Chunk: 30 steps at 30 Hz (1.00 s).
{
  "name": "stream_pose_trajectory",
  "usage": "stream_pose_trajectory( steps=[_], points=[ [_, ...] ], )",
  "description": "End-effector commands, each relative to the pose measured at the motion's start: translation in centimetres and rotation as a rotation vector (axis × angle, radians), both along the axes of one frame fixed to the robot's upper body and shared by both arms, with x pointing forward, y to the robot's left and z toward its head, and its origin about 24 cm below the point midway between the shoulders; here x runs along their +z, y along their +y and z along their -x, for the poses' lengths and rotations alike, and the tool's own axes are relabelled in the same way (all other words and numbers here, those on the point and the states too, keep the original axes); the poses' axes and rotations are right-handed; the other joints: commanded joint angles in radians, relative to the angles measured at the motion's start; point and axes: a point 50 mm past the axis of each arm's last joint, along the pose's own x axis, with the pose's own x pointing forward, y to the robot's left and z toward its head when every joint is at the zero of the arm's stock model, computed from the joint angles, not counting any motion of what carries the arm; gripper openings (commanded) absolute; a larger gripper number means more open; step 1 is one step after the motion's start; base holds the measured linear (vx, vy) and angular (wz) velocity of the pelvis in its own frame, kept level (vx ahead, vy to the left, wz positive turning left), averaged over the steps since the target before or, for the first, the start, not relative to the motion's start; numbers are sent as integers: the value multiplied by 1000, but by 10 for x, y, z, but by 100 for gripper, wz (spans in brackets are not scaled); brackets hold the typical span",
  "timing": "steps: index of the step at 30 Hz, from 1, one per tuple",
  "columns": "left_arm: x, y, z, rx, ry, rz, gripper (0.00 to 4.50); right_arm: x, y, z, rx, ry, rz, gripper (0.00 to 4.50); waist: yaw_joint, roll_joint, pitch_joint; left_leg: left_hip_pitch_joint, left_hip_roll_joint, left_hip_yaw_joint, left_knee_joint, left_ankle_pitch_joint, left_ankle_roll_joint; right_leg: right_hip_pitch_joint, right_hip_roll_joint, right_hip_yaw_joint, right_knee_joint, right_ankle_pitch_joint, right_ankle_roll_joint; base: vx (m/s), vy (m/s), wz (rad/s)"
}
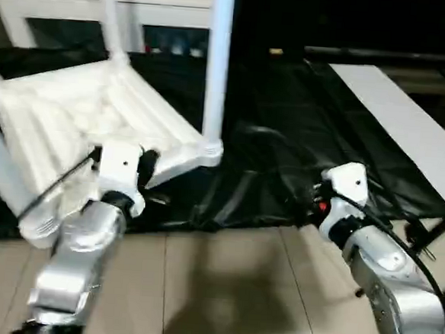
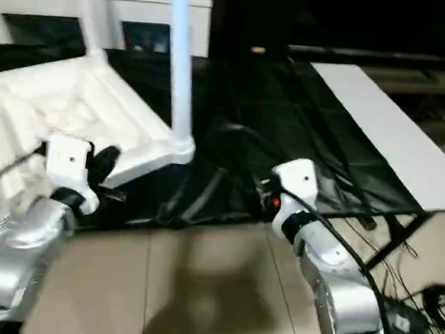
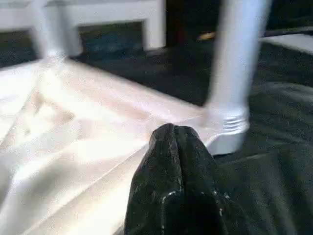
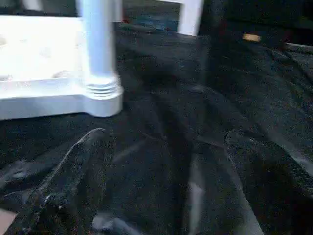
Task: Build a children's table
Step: Rotate table base
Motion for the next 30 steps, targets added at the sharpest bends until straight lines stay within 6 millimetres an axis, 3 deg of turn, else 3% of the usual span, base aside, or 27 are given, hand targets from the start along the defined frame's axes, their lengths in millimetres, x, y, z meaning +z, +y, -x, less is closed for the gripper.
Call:
stream_pose_trajectory(
  steps=[1, 3, 6, 7, 8, 9, 10, 11, 12, 14, 15, 16, 17, 18, 19, 20, 21, 22, 23, 24, 25, 26, 27, 28, 29, 30],
  points=[
    [8, 2, -4, 33, -36, -18, 6, 3, -2, -3, -25, -18, -15, 400, -2, 0, -41, 37, 13, -20, -75, -560, -52, 6, -42, 14, -130, -569, -24, 0, 0, 0],
    [10, -1, -4, 16, -59, -37, 6, 3, -1, -4, -33, -19, -24, 400, -9, 6, -42, 53, 11, -20, -75, -601, -23, 17, -32, 1, -142, -617, -25, 0, 0, 0],
    [9, -5, -2, 4, -61, -48, 6, 3, -1, -6, -36, -25, -19, 400, -23, 14, -32, 85, 12, -24, -81, -669, 3, 30, -22, -28, -156, -594, -67, 57, 15, -9],
    [9, -7, -1, 5, -67, -56, 6, 3, -1, -7, -36, -29, -17, 400, -24, 18, -28, 86, 15, -25, -86, -680, 4, 37, -24, -34, -158, -591, -72, 79, 33, -15],
    [8, -9, 0, 0, -66, -52, 6, 3, -1, -8, -36, -33, -4, 400, -27, 19, -30, 87, 19, -30, -93, -678, 10, 53, -30, -37, -155, -557, -86, 92, 35, -18],
    [6, -11, 1, 0, -64, -49, 6, 3, -2, -9, -35, -39, 9, 400, -28, 16, -34, 80, 12, -26, -96, -643, 19, 76, -35, -31, -153, -535, -109, 92, 35, -18],
    [5, -11, 2, 1, -64, -51, 6, 2, -2, -9, -35, -40, 12, 400, -24, 16, -41, 74, 10, -22, -97, -604, 29, 88, -39, -21, -149, -511, -121, 109, 21, -10],
    [4, -11, 2, 4, -61, -52, 6, 2, -2, -10, -36, -38, 11, 400, -21, 18, -44, 78, 8, -17, -97, -575, 37, 89, -41, -15, -149, -486, -142, 123, 6, 2],
    [4, -12, 3, 5, -59, -52, 6, 2, -2, -10, -38, -37, 11, 400, -21, 14, -46, 80, 7, -9, -96, -526, 53, 95, -37, -8, -145, -438, -182, 123, 6, 2],
    [3, -12, 3, 7, -59, -52, 6, 2, -3, -11, -40, -42, 24, 400, -19, 14, -51, 66, 2, -1, -93, -438, 74, 120, -35, -1, -140, -381, -218, 124, -3, 3],
    [3, -13, 2, 9, -61, -54, 6, 2, -5, -11, -47, -34, 20, 400, -20, 16, -51, 74, 3, 2, -91, -408, 85, 122, -33, 0, -137, -357, -242, 126, -5, 4],
    [3, -13, 2, 9, -61, -54, 6, 1, -5, -11, -48, -32, 19, 400, -5, 11, -60, 5, -27, -7, -68, -279, 180, 184, -64, -15, -157, -352, -214, 136, -2, 20],
    [3, -13, 2, 10, -61, -52, 6, 1, -7, -11, -59, -33, 25, 400, -3, 11, -64, -1, -33, -10, -57, -222, 222, 191, -72, -18, -161, -349, -209, 164, 0, 44],
    [3, -14, 2, 8, -61, -50, 6, 1, -8, -12, -66, -33, 36, 400, 3, 7, -68, -54, -55, -24, -21, -105, 327, 231, -95, -42, -179, -353, -161, 164, 0, 44],
    [3, -15, 2, 5, -62, -53, 6, 0, -9, -12, -68, -31, 42, 400, 9, 20, -73, -44, -53, -28, -15, -55, 351, 227, -102, -56, -183, -343, -161, 179, 5, 66],
    [3, -16, 2, 2, -61, -50, 6, -1, -10, -12, -69, -33, 57, 400, -5, 27, -75, -35, -58, -45, -12, 36, 406, 227, -64, -92, -175, -256, -158, 203, 3, 84],
    [2, -16, 2, 0, -59, -53, 6, -1, -11, -12, -74, -35, 61, 400, -14, 44, -79, 39, -57, -84, -20, 129, 478, 197, -7, -131, -144, -146, -140, 203, 3, 84],
    [3, -16, 2, -1, -60, -53, 6, -1, -11, -12, -75, -36, 61, 400, -65, 61, -91, 204, -1, -229, -20, 232, 664, 44, 53, -146, -7, -191, -61, 214, -52, 77],
    [2, -17, 2, -2, -59, -49, 6, 0, -12, -12, -79, -40, 64, 400, -71, 65, -93, 255, 44, -293, -19, 283, 740, -17, 40, -121, 50, -290, -4, 156, -126, 63],
    [2, -17, 2, -2, -59, -44, 6, 0, -12, -12, -82, -43, 66, 400, -67, 49, -82, 230, 85, -335, -11, 440, 740, -91, -17, -35, 120, -244, 65, 156, -126, 63],
    [2, -17, 2, -2, -59, -44, 6, 0, -12, -12, -82, -43, 66, 400, -67, 49, -82, 230, 85, -335, -11, 440, 740, -91, -17, -35, 120, -244, 65, -9, -168, 53],
    [2, -18, 2, -5, -60, -46, 6, 1, -13, -12, -87, -47, 60, 400, -64, 30, -57, 144, 27, -302, -48, 289, 618, -65, -24, 18, 119, -104, 58, -65, -89, 21],
    [3, -19, 3, -12, -62, -48, 6, 1, -16, -11, -100, -41, 31, 400, -48, -9, -57, 172, -61, -174, -22, 21, 388, -41, -33, 62, -21, 8, 14, -21, -158, 62],
    [3, -19, 3, -15, -63, -48, 6, 1, -17, -11, -104, -39, 28, 400, -3, -68, -19, 33, -187, -73, 118, -228, 304, 103, -87, 209, -156, -273, 20, 129, -124, 60],
    [2, -20, 3, -26, -59, -43, 6, 1, -18, -11, -109, -36, 28, 400, 12, -53, -39, 29, -172, -81, 146, -225, 266, 137, -110, 223, -138, -367, -18, 211, -172, 61],
    [2, -21, 3, -39, -53, -34, 6, 1, -20, -11, -107, -36, 31, 400, 11, -68, -48, -8, -148, -94, 166, -153, 201, 178, -90, 213, -102, -386, -24, 167, -103, 20]
  ],
)
